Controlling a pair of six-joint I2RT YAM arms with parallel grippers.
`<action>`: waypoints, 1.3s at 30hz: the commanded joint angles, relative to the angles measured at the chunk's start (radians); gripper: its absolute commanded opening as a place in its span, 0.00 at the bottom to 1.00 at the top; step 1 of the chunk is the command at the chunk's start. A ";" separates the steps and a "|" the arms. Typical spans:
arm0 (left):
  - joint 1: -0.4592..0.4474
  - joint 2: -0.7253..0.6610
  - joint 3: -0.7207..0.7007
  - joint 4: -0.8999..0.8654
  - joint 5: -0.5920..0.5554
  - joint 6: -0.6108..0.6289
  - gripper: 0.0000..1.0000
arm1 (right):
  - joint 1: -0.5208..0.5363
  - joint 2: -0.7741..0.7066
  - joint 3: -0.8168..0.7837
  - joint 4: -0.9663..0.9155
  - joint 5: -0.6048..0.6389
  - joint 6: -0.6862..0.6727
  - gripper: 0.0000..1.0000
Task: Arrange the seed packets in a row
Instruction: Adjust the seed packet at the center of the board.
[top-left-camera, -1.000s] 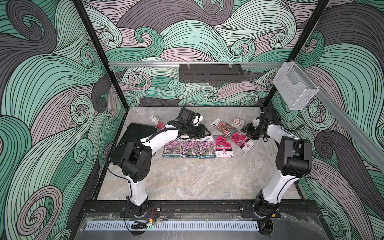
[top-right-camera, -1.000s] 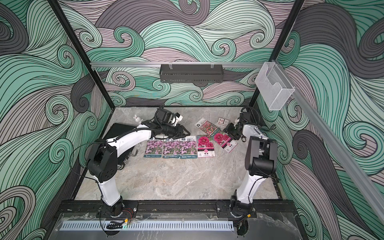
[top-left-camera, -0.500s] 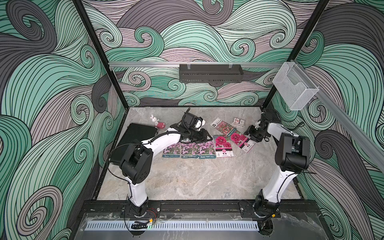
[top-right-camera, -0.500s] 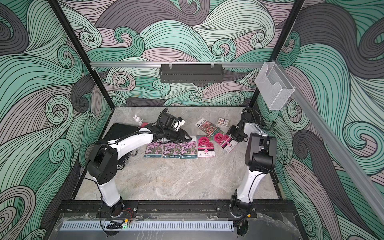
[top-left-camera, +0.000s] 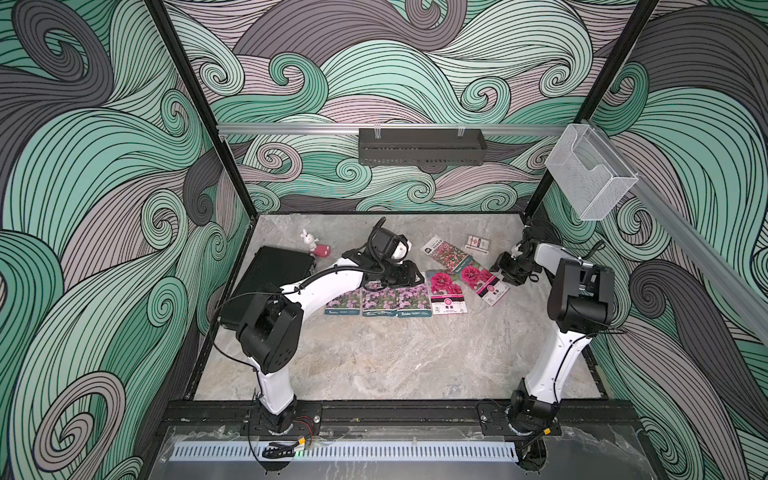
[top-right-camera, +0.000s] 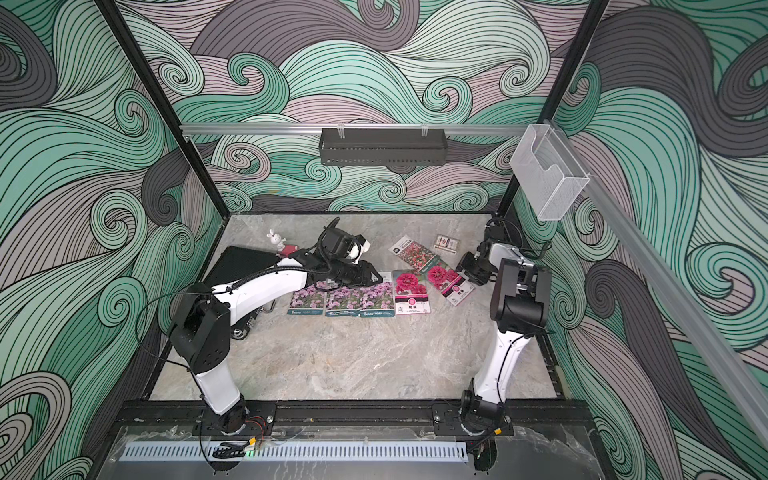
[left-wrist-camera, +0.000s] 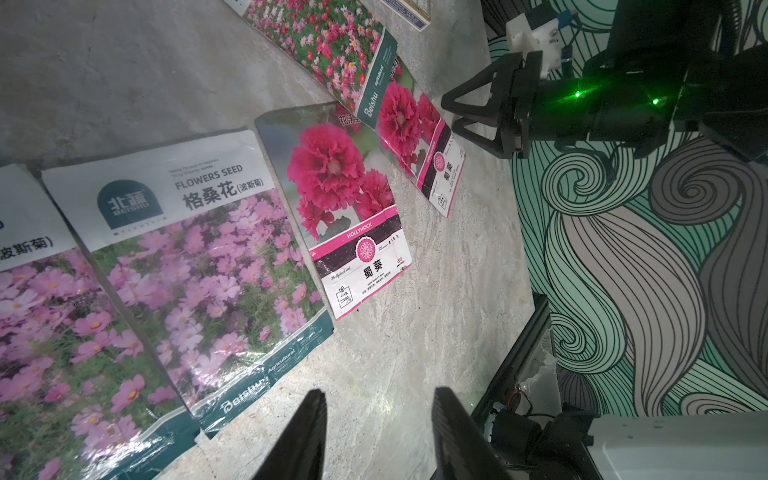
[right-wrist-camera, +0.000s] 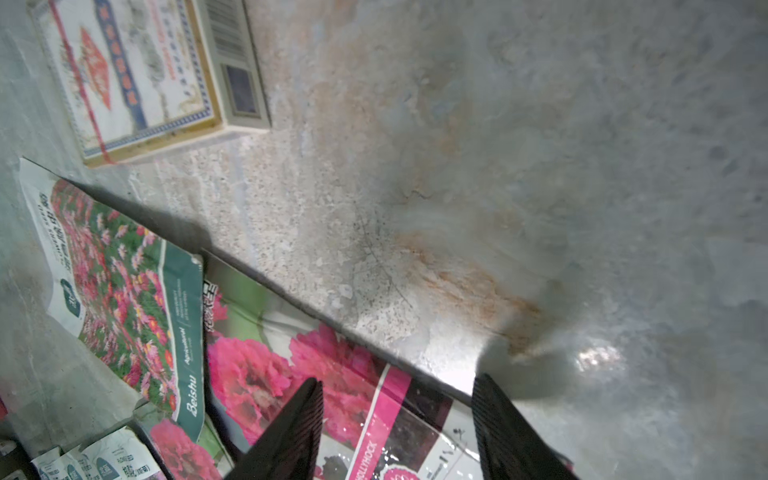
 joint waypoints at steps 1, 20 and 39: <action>-0.010 -0.040 0.018 -0.017 -0.023 0.017 0.43 | -0.004 -0.008 -0.017 -0.033 0.001 0.000 0.59; -0.031 -0.073 -0.031 0.026 -0.006 -0.004 0.43 | 0.026 -0.273 -0.327 0.013 0.000 0.009 0.58; -0.040 -0.016 0.022 -0.011 -0.024 0.014 0.43 | 0.191 -0.140 -0.038 -0.189 0.120 -0.156 0.59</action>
